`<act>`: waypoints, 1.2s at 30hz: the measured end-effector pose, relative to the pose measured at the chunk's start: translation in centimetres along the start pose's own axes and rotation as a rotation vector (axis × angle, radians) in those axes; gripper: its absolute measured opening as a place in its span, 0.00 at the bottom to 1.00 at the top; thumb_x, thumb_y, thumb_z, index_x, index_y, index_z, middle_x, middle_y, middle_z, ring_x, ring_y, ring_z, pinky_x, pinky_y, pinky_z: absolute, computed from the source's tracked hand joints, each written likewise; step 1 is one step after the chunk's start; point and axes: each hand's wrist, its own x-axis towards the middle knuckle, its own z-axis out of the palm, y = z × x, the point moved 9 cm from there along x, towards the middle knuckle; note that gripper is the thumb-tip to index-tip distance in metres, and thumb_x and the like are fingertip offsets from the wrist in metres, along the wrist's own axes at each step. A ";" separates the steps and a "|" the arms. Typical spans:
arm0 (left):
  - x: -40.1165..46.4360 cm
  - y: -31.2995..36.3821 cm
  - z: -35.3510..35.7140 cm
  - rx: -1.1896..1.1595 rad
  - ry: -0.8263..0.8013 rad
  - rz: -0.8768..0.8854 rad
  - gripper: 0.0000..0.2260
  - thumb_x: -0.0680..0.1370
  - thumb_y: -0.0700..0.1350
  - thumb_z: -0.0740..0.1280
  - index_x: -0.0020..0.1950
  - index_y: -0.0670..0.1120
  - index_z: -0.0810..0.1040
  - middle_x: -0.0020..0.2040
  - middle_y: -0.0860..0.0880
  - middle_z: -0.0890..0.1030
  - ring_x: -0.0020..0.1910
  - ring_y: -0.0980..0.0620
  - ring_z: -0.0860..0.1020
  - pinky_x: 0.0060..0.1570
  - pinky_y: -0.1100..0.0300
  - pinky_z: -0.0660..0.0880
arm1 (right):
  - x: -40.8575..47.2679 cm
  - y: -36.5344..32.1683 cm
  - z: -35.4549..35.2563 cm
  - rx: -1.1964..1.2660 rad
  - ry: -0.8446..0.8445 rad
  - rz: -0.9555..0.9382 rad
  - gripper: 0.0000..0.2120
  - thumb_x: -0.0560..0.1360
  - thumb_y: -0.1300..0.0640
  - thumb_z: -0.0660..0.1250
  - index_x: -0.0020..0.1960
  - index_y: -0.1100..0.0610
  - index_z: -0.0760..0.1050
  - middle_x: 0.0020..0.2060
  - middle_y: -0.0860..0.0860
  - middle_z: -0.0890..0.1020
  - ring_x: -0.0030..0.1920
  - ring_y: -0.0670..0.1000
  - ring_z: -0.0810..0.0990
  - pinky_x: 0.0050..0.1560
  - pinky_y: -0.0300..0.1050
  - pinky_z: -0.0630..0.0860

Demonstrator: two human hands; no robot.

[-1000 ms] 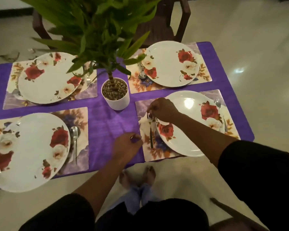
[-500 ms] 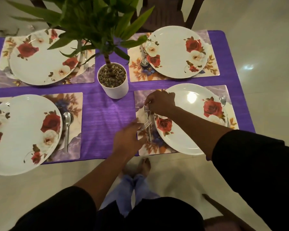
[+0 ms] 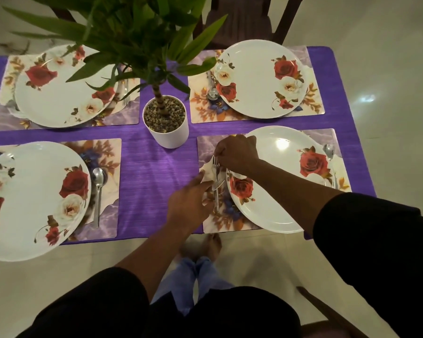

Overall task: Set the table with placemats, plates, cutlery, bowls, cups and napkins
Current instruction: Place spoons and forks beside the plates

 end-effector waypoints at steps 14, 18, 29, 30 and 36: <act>0.8 -1.6 -3.6 -0.017 0.089 -0.053 0.19 0.83 0.61 0.56 0.63 0.52 0.79 0.68 0.52 0.78 0.61 0.45 0.81 0.51 0.50 0.76 | -1.7 -2.0 -0.9 0.531 -0.338 0.058 0.13 0.79 0.54 0.68 0.43 0.62 0.85 0.33 0.50 0.84 0.31 0.45 0.82 0.34 0.39 0.76; 1.3 -1.2 -6.0 0.001 0.088 -0.017 0.20 0.80 0.59 0.52 0.55 0.50 0.79 0.55 0.48 0.82 0.52 0.41 0.82 0.47 0.48 0.76 | -3.2 -2.8 -3.1 0.697 -0.358 0.102 0.08 0.78 0.63 0.71 0.50 0.68 0.85 0.42 0.64 0.86 0.38 0.59 0.85 0.32 0.42 0.79; 4.8 4.6 -8.8 -0.023 0.014 0.176 0.11 0.82 0.56 0.61 0.61 0.54 0.77 0.61 0.51 0.82 0.60 0.46 0.80 0.56 0.50 0.76 | -5.7 2.2 -9.3 0.686 -0.147 0.242 0.06 0.76 0.63 0.74 0.49 0.66 0.86 0.37 0.58 0.87 0.33 0.51 0.85 0.37 0.44 0.84; 5.0 5.2 -9.1 -0.062 0.046 0.198 0.15 0.82 0.55 0.63 0.67 0.52 0.76 0.65 0.50 0.80 0.63 0.46 0.79 0.60 0.50 0.76 | -6.1 3.4 -9.7 0.693 -0.114 0.265 0.06 0.76 0.62 0.74 0.48 0.65 0.86 0.37 0.57 0.87 0.34 0.52 0.86 0.37 0.44 0.84; 7.6 7.8 -9.5 -0.017 0.093 0.235 0.27 0.83 0.51 0.65 0.78 0.41 0.67 0.77 0.41 0.70 0.76 0.42 0.68 0.75 0.48 0.65 | -8.6 12.9 -12.0 0.957 0.174 0.535 0.04 0.73 0.66 0.74 0.44 0.68 0.83 0.37 0.64 0.85 0.33 0.55 0.84 0.34 0.48 0.83</act>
